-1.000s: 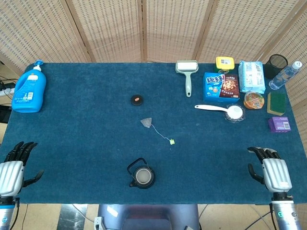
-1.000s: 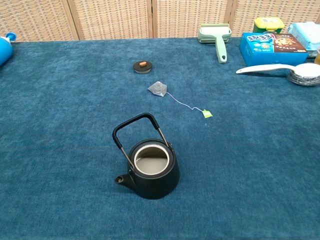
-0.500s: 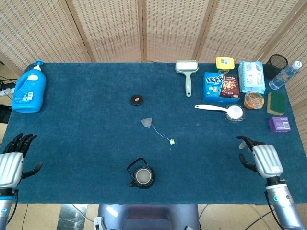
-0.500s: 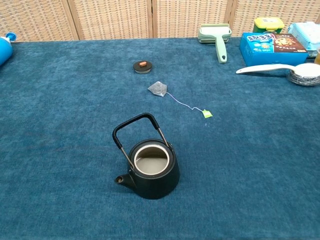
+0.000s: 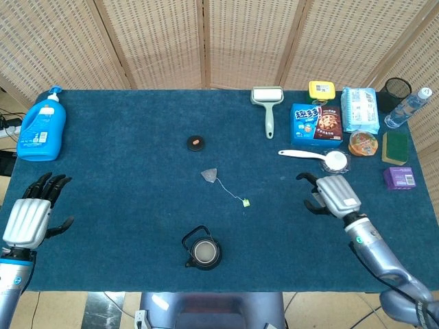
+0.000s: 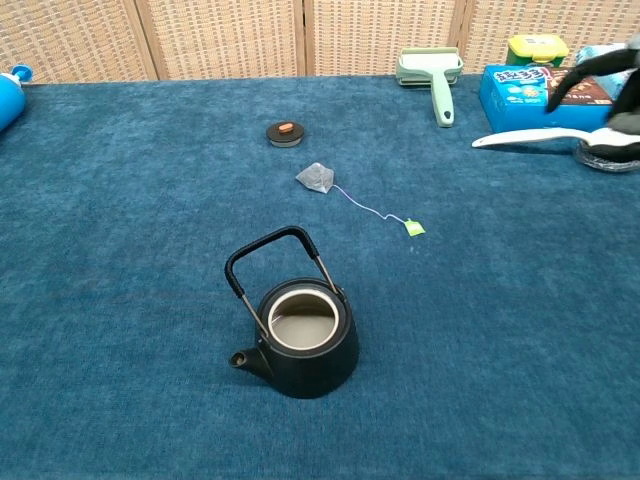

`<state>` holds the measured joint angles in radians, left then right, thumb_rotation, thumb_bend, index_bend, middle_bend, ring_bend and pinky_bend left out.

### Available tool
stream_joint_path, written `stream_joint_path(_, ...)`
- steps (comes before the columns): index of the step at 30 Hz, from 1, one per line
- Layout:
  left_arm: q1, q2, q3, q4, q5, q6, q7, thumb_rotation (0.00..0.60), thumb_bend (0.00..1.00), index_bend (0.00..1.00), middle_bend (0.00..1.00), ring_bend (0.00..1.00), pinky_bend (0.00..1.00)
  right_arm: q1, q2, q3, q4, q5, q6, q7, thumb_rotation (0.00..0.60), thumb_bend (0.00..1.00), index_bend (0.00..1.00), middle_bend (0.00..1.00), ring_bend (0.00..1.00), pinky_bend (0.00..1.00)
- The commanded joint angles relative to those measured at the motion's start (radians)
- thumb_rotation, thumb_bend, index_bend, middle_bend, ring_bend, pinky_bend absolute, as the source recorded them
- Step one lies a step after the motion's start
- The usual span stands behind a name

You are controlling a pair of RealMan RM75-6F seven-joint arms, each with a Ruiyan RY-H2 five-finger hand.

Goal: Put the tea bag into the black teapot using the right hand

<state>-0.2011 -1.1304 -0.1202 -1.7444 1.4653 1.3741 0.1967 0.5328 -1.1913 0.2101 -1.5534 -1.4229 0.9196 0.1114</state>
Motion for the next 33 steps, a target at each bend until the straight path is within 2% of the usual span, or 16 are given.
stream_joint_path(1, -0.011, 0.004, -0.006, -0.005, -0.011, -0.011, 0.007, 0.600, 0.28, 0.13, 0.14, 0.06, 0.15, 0.087, -0.056, 0.023, 0.051, 0.040, -0.093, 0.031, 0.600, 0.41, 0.33, 0.98, 1.00, 1.00)
stream_joint_path(4, -0.023, 0.007, -0.012, -0.008, -0.026, -0.024, 0.008, 0.600, 0.28, 0.13, 0.14, 0.06, 0.15, 0.139, -0.084, 0.025, 0.073, 0.074, -0.163, 0.017, 0.600, 0.41, 0.35, 1.00, 1.00, 1.00)
stream_joint_path(13, -0.036, 0.013, -0.012, -0.006, -0.025, -0.020, -0.004, 0.600, 0.28, 0.13, 0.14, 0.06, 0.15, 0.239, -0.150, 0.019, 0.080, 0.202, -0.260, -0.119, 0.600, 0.39, 0.40, 1.00, 1.00, 1.00)
stream_joint_path(20, -0.035, 0.020, -0.007, -0.003, -0.022, -0.010, -0.020, 0.600, 0.28, 0.13, 0.14, 0.06, 0.15, 0.282, -0.209, 0.000, 0.112, 0.292, -0.262, -0.224, 0.600, 0.37, 0.45, 1.00, 1.00, 1.00)
stream_joint_path(33, -0.033, 0.021, 0.005, 0.014, -0.021, 0.001, -0.054, 0.600, 0.28, 0.13, 0.14, 0.06, 0.15, 0.348, -0.276, -0.027, 0.137, 0.459, -0.254, -0.354, 0.600, 0.37, 0.45, 1.00, 1.00, 1.00)
